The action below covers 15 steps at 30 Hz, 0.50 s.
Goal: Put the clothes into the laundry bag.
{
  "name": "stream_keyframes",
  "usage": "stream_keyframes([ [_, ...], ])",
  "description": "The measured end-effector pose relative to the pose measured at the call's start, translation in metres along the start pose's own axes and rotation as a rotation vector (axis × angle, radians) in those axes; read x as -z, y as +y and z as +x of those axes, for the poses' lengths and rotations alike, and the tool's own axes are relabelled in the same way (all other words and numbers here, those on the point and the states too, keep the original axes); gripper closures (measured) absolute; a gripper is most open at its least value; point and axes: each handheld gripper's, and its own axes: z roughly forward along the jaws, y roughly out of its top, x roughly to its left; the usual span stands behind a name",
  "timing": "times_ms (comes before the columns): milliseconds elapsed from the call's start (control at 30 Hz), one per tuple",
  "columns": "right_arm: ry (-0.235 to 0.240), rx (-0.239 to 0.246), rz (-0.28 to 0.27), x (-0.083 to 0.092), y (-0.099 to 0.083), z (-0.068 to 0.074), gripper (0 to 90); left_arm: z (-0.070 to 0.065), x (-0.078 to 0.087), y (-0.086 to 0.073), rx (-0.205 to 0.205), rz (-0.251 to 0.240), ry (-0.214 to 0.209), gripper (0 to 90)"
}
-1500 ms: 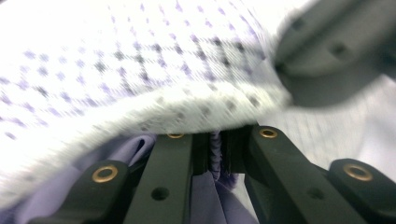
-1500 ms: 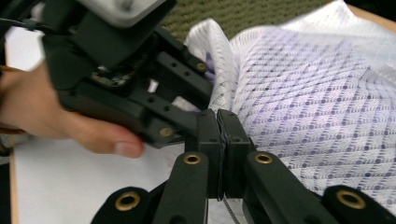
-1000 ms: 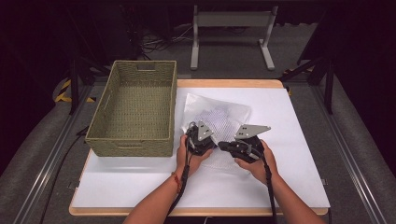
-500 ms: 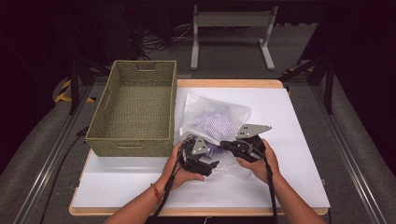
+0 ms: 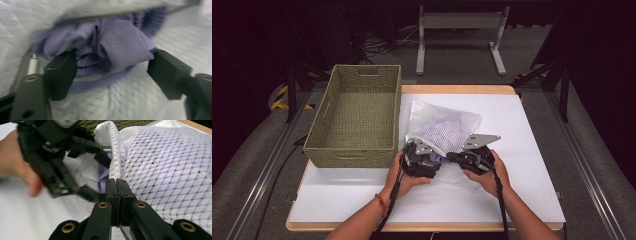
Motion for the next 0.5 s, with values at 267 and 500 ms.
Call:
stream_keyframes([
  [267,0.004,-0.006,0.004,0.000,-0.001,-0.001,89.1,0.007,-0.016,0.013,0.008,-0.002,0.016,84.4],
  [500,0.027,-0.015,-0.024,0.004,0.001,-0.001,89.1,0.000,-0.016,0.023,-0.028,-0.143,-0.078,86.7],
])
